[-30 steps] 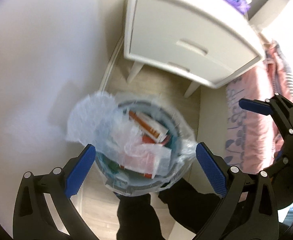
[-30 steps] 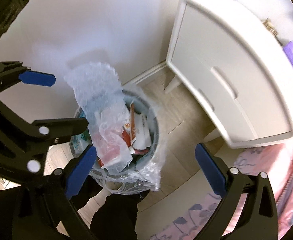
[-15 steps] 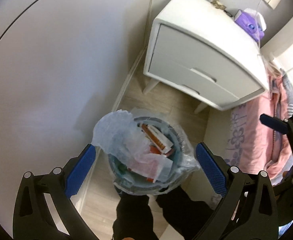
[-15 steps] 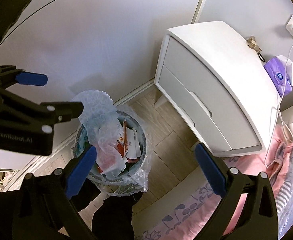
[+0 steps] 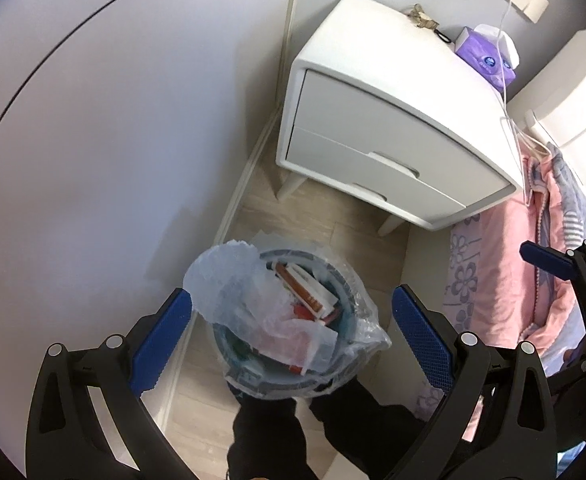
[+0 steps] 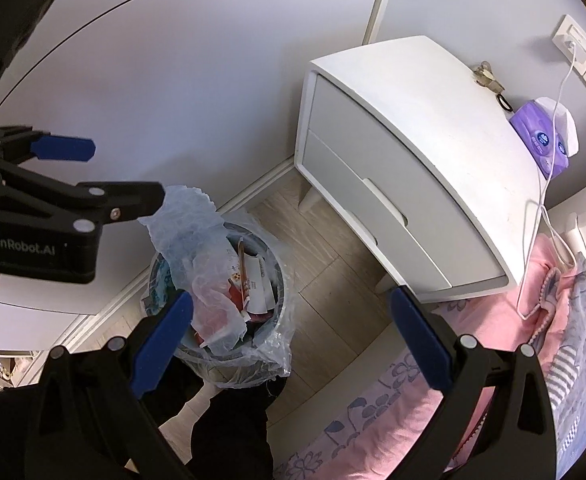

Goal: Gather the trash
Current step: 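Raise both tools away from the wastebasket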

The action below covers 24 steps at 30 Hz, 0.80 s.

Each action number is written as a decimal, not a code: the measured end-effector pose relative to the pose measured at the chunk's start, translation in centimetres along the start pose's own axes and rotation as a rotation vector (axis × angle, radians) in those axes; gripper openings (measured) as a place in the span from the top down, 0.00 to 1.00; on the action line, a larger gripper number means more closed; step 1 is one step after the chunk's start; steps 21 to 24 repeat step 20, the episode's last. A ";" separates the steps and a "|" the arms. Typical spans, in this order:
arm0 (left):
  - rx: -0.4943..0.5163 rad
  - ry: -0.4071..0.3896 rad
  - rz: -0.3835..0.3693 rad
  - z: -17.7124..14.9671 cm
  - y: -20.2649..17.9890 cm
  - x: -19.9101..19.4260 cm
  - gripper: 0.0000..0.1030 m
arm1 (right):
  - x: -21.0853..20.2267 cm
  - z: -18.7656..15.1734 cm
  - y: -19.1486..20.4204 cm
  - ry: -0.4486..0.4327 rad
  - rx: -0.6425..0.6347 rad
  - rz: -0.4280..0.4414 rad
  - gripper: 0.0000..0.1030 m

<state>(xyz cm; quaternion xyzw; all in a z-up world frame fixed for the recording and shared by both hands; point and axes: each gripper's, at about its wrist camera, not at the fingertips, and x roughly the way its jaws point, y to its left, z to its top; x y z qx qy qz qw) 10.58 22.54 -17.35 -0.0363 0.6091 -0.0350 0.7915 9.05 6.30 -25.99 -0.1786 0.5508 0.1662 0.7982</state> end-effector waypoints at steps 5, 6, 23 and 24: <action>0.011 0.006 0.045 0.2 0.6 0.1 0.06 | -0.2 0.4 -0.1 -0.002 0.001 -0.007 0.07; 0.011 -0.002 0.050 0.3 0.7 0.1 0.06 | -0.2 0.5 -0.1 -0.001 -0.002 -0.009 0.07; -0.009 0.023 0.011 0.7 0.4 0.2 0.06 | -1.0 1.5 -0.8 0.000 0.001 -0.010 0.07; -0.009 0.023 0.011 0.7 0.4 0.2 0.06 | -1.0 1.5 -0.8 0.000 0.001 -0.010 0.07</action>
